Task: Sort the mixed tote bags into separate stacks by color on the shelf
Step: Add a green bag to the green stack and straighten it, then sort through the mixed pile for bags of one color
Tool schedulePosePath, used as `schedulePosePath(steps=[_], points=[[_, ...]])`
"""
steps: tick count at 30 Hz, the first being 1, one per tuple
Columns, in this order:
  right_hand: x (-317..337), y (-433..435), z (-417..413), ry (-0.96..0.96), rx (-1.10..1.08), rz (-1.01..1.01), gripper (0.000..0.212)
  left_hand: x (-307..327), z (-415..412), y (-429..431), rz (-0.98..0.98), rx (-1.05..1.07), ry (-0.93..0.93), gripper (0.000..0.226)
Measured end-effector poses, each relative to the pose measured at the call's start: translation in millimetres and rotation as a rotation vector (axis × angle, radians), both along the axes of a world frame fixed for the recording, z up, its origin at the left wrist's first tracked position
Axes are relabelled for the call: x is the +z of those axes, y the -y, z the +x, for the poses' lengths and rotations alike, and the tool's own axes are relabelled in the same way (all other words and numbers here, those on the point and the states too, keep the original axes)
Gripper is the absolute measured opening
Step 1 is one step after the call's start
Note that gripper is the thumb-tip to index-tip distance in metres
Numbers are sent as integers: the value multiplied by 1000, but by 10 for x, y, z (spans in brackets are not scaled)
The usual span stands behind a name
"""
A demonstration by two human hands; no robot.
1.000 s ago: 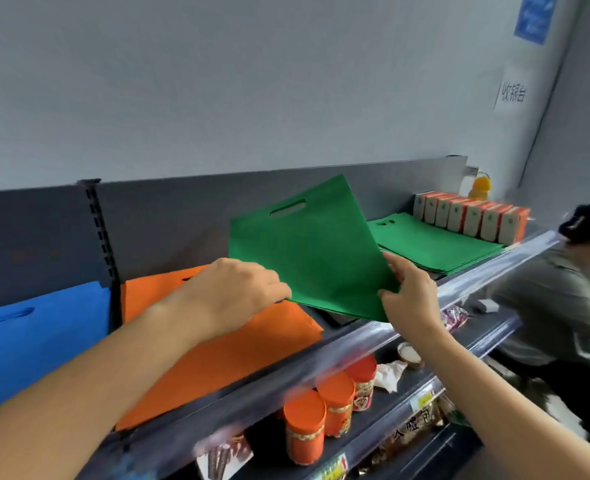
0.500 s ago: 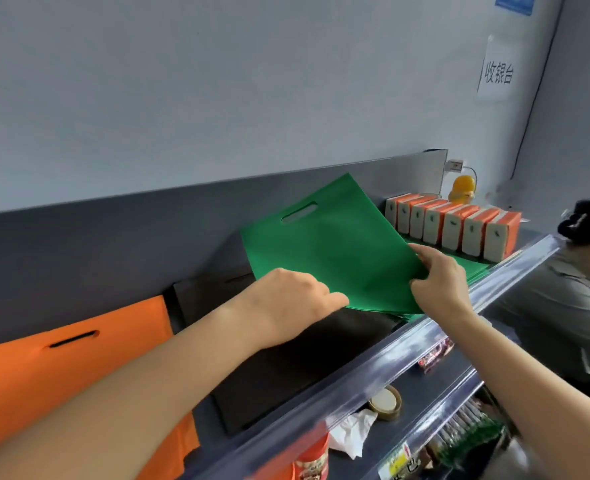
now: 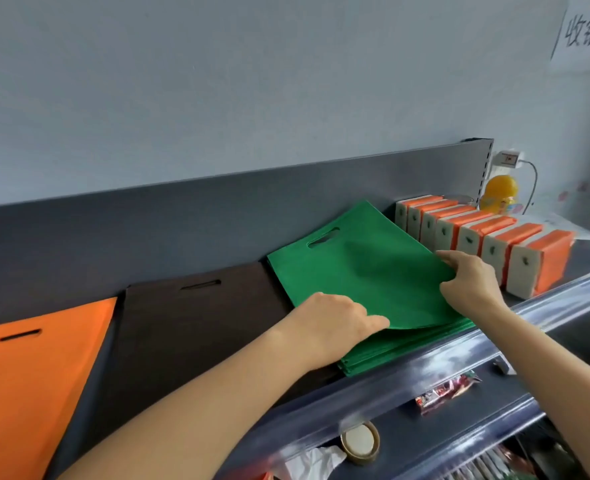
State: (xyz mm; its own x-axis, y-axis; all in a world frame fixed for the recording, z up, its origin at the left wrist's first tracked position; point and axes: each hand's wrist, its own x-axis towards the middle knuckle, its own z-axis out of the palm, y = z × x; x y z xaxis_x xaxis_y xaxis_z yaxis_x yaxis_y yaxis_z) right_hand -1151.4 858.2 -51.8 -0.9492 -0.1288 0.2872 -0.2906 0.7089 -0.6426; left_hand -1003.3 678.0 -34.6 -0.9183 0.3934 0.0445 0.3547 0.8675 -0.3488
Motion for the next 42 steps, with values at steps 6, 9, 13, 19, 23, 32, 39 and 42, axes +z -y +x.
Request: schedulePosePath(steps=[6,9,13,19,23,32,39,42], points=[[-62,28,-125,-6,-18,488,48,-117,7,-64,229,170,249,52],[-11,237,-31,-199,23,583,44,-72,110,-27,342,179,275,50],[0,751,301,-221,253,386,52,20,422,224,366,244,129,42],[91,1737,1170,-281,533,256,49,97,1532,1079,276,497,5,37],[81,2415,2009,-329,710,244,47,85,2752,1750,262,678,-108,35],[115,4020,4726,-366,1077,282,46,126,6133,2819,166,1185,-307,38],[149,4890,6625,-419,1315,337,48,124,7961,3095,202,1407,-371,42],[198,5234,7190,-448,1392,332,47,81,8470,3246,198,1461,-420,42]])
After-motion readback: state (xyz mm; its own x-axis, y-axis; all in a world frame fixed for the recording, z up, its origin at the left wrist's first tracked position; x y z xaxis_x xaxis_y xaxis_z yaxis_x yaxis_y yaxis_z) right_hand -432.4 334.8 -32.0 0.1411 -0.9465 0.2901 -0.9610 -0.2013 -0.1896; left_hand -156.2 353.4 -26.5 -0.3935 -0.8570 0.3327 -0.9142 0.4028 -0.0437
